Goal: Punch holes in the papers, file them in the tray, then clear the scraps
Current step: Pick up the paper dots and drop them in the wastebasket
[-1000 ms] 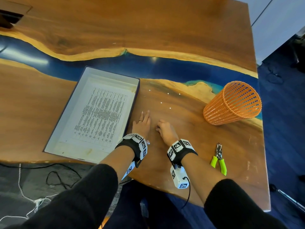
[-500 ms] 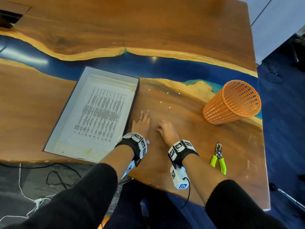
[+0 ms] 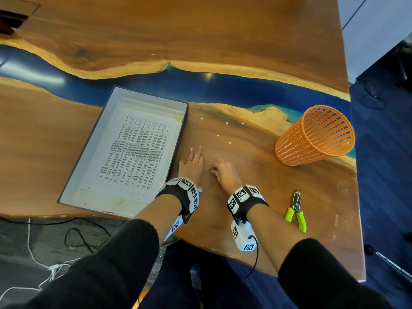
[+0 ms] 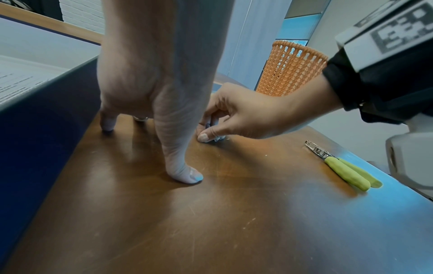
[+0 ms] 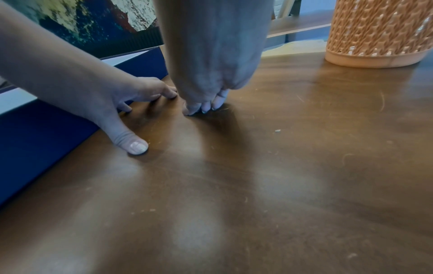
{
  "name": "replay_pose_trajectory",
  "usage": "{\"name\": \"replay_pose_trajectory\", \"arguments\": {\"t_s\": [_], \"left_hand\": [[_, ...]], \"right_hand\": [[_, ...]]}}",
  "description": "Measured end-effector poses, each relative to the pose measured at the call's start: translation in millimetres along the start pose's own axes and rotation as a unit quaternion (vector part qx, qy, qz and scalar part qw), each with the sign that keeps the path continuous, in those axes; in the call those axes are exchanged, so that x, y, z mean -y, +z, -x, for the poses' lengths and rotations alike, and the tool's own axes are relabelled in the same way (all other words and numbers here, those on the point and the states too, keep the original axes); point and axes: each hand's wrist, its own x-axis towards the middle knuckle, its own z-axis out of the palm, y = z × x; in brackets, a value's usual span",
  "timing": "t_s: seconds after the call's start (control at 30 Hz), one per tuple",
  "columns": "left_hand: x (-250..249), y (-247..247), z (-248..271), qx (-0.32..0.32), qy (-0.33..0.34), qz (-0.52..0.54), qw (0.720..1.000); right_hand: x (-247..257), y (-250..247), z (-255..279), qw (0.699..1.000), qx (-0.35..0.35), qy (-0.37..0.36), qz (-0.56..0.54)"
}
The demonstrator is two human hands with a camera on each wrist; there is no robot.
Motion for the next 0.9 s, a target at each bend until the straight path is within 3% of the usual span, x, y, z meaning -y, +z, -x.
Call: {"name": "replay_pose_trajectory", "arguments": {"t_s": [0.23,0.47,0.73,0.9], "left_hand": [[0.7,1.1,-0.7,0.002,0.004,0.001,1.000],[1.1,-0.1,-0.6,0.013,0.002,-0.021,1.000],[-26.0,-16.3,-6.7,0.040,-0.036,-0.103,0.993],[-47.4,-29.9,-14.1,0.018,0.029,-0.120,0.992]], "right_hand": [[-1.1,5.8,1.6,0.999,0.010,-0.011,0.043],[-1.7,-2.0,5.4,1.000,-0.018,0.002,0.001],[-3.1,-86.1,3.5,0.991,-0.131,-0.018,-0.030],[-19.8,-149.8,12.5,0.978,-0.206,-0.011,0.002]]}}
